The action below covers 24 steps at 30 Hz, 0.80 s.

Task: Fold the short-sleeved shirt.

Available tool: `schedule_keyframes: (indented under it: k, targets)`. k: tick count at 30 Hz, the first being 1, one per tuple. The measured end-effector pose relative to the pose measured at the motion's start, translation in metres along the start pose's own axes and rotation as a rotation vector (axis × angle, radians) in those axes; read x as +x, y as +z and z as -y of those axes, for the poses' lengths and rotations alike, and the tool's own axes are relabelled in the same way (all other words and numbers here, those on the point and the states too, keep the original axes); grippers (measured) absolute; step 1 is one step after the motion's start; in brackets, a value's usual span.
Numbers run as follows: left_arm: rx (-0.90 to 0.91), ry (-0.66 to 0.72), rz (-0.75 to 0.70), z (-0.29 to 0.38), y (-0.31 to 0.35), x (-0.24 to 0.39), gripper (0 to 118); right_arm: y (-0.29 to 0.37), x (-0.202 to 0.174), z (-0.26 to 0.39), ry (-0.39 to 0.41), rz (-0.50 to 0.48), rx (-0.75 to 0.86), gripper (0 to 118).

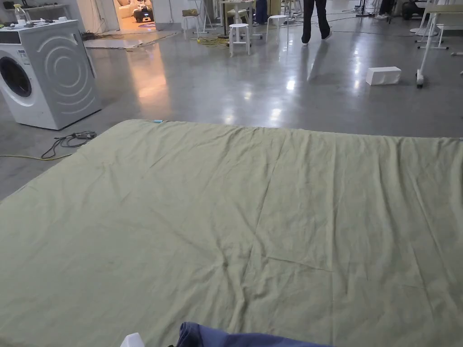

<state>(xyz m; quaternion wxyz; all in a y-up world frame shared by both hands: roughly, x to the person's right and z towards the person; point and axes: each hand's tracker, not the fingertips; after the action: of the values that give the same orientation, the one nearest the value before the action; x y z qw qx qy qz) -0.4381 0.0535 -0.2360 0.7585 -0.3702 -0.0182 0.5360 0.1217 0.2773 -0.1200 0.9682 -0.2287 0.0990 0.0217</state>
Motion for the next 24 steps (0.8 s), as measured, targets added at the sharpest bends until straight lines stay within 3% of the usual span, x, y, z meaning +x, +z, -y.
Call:
schedule_keyframes:
  k: [1,5,7,16,20,24]
  targets:
    - [-0.001,0.05,0.093,-0.003,0.001,-0.004,8,0.001,0.001,0.001,0.003,0.009,-0.006,0]
    - [0.133,0.073,0.12,-0.01,0.025,-0.005,8,0.005,0.009,0.004,0.002,0.024,-0.021,0]
    - [0.115,0.077,0.124,-0.015,0.036,-0.002,8,0.006,0.012,0.005,-0.007,0.026,-0.025,0]
    - [0.276,-0.213,-0.043,-0.064,0.109,0.048,8,0.008,0.025,0.012,-0.057,0.028,-0.01,0]
    - [0.193,-0.295,0.035,-0.022,0.094,0.108,8,0.01,0.029,0.018,-0.104,0.022,0.004,0]
    - [0.074,-0.356,0.147,0.045,0.039,0.158,8,0.017,0.028,0.022,-0.11,0.022,0.006,0]
